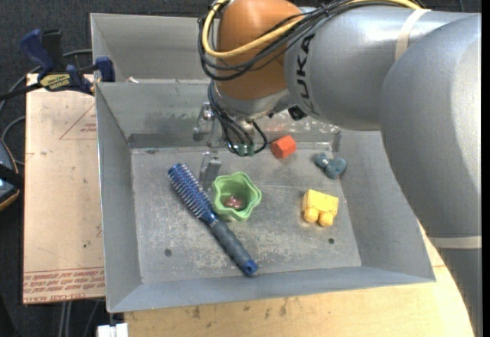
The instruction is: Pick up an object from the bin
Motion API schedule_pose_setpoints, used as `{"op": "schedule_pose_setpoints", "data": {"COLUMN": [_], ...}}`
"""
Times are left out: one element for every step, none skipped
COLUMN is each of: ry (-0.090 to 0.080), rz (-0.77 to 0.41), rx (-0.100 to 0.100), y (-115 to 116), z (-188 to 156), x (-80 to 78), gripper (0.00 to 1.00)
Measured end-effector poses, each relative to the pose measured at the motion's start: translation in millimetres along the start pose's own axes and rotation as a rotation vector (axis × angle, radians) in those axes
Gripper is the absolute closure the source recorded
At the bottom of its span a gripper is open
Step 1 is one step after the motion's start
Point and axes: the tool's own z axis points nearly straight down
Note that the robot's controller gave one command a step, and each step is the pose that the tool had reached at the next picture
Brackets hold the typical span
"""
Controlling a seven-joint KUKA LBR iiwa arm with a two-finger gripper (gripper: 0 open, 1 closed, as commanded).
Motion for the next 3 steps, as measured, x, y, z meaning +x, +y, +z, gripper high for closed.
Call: {"op": "schedule_pose_setpoints", "data": {"ry": [-0.013, -0.009, -0.005], "rz": [0.207, 0.332, 0.538], "rx": [-0.006, -0.003, -0.002], "y": [8, 7, 8], "z": [94, 67, 68], "x": [23.0, 35.9, 51.1], "gripper": [0.00, 0.00, 0.00]}}
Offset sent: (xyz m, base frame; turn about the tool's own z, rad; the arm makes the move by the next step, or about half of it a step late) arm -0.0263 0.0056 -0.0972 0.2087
